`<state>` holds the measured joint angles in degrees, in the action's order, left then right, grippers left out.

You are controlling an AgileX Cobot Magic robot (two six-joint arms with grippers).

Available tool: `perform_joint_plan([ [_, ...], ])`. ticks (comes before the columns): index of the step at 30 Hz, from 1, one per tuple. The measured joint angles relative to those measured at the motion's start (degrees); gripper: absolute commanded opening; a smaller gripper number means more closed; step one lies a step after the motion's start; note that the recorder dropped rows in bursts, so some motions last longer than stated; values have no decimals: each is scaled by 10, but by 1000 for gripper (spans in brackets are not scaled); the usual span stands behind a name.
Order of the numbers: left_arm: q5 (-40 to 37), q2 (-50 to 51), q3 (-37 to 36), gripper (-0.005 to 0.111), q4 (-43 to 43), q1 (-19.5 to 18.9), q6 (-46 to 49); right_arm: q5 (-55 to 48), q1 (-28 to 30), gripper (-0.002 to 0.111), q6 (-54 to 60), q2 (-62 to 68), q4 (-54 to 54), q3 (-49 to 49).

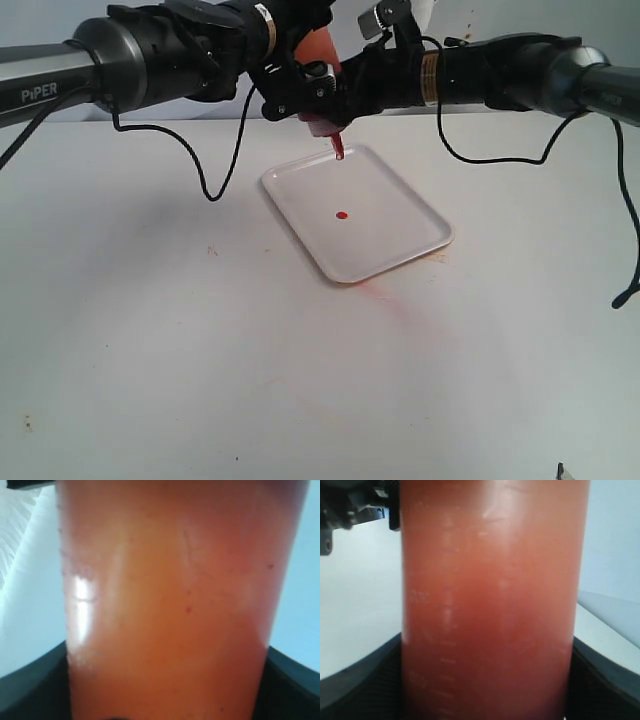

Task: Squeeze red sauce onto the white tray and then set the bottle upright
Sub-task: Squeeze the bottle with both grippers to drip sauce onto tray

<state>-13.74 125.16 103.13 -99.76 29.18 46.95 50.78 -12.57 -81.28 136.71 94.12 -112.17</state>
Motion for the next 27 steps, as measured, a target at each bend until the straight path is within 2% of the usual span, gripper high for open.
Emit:
perform_joint_plan([
  [1, 0, 0, 0, 0, -1, 0, 0, 0, 0, 1, 0, 0, 0, 0],
  [10, 0, 0, 0, 0, -3, 0, 1, -8, 0, 2, 1, 0, -1, 0],
  [12, 0, 0, 0, 0, -3, 0, 1, -8, 0, 16, 1, 0, -1, 0],
  [14, 0, 0, 0, 0, -3, 0, 1, -8, 0, 39, 1, 0, -1, 0],
  [16, 0, 0, 0, 0, -4, 0, 1, -8, 0, 75, 1, 0, -1, 0],
  [18, 0, 0, 0, 0, -4, 0, 1, -9, 0, 105, 1, 0, -3, 0],
  [27, 9, 0, 0, 0, -4, 1, 2, -28, 1, 105, 1, 0, -16, -2],
])
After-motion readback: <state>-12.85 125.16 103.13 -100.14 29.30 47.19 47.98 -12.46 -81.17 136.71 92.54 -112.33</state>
